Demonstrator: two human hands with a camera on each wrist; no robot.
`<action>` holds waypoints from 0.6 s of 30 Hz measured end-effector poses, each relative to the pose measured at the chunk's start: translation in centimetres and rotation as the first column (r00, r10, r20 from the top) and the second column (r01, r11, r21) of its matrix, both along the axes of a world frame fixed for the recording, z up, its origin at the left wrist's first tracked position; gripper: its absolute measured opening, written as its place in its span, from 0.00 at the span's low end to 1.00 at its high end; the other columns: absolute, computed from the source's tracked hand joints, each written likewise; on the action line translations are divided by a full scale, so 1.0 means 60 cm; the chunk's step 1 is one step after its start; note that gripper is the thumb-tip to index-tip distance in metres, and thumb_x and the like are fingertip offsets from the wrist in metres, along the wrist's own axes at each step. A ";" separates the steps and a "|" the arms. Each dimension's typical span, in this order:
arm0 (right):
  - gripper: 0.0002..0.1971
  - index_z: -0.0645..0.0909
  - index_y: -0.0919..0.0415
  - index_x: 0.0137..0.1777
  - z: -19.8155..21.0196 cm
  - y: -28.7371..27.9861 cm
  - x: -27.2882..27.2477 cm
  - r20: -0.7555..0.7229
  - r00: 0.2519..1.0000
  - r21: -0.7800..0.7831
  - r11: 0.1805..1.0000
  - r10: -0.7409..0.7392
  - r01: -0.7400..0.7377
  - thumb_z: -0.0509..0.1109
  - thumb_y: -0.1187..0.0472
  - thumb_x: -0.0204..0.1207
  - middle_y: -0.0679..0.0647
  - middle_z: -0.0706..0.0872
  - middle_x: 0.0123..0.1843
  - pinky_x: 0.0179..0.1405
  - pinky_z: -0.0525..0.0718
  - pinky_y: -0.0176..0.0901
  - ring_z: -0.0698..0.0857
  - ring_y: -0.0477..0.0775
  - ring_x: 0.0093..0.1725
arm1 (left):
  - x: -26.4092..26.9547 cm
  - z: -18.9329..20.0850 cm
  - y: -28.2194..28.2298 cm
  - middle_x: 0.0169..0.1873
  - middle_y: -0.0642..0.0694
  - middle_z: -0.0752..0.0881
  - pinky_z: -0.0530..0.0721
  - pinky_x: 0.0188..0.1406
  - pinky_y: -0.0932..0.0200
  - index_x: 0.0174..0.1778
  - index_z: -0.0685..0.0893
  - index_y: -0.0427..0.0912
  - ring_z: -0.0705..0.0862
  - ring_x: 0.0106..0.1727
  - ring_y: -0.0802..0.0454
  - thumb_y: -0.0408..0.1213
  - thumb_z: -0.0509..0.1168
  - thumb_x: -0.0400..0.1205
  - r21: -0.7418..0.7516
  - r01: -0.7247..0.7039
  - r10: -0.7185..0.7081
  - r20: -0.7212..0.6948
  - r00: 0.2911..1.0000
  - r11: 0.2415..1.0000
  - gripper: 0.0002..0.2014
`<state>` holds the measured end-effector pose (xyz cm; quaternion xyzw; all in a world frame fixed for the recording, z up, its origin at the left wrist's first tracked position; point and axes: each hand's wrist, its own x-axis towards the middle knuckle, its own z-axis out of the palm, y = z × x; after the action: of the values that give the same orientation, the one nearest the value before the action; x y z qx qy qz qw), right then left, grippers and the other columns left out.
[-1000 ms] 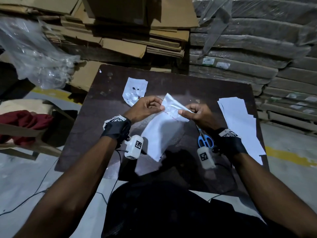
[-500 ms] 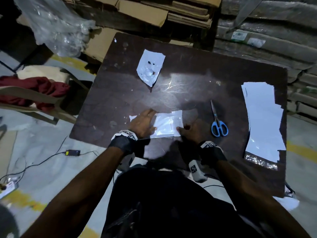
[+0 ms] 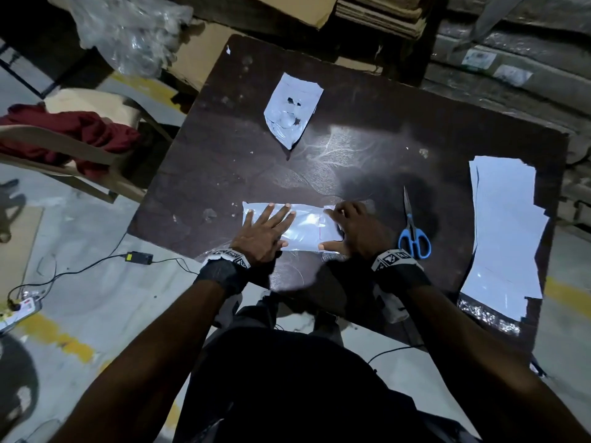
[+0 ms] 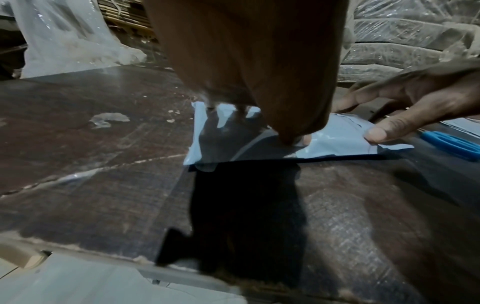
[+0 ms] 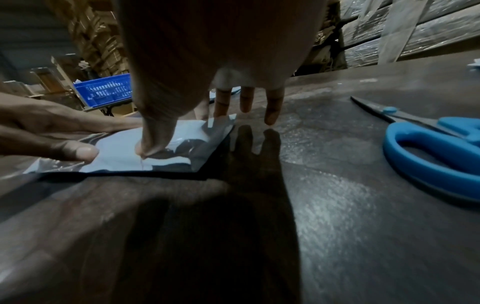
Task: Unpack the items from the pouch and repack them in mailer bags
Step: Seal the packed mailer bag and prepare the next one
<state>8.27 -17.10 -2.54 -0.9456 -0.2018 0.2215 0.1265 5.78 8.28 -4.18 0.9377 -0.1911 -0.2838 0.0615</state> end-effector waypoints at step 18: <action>0.46 0.75 0.55 0.71 0.006 0.005 -0.010 0.049 0.998 -0.032 0.999 -0.025 0.026 0.78 0.33 0.53 0.58 0.74 0.66 0.63 0.77 0.61 0.70 0.65 0.68 | 0.027 0.018 0.018 0.86 0.54 0.41 0.40 0.78 0.26 0.86 0.44 0.57 0.39 0.87 0.44 0.41 0.60 0.87 0.038 0.013 -0.011 -0.055 0.998 0.999 0.37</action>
<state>7.70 -16.79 -2.20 -0.9552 -0.1891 0.1998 0.1091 7.40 9.36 -3.09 0.9294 -0.1894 -0.3134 0.0470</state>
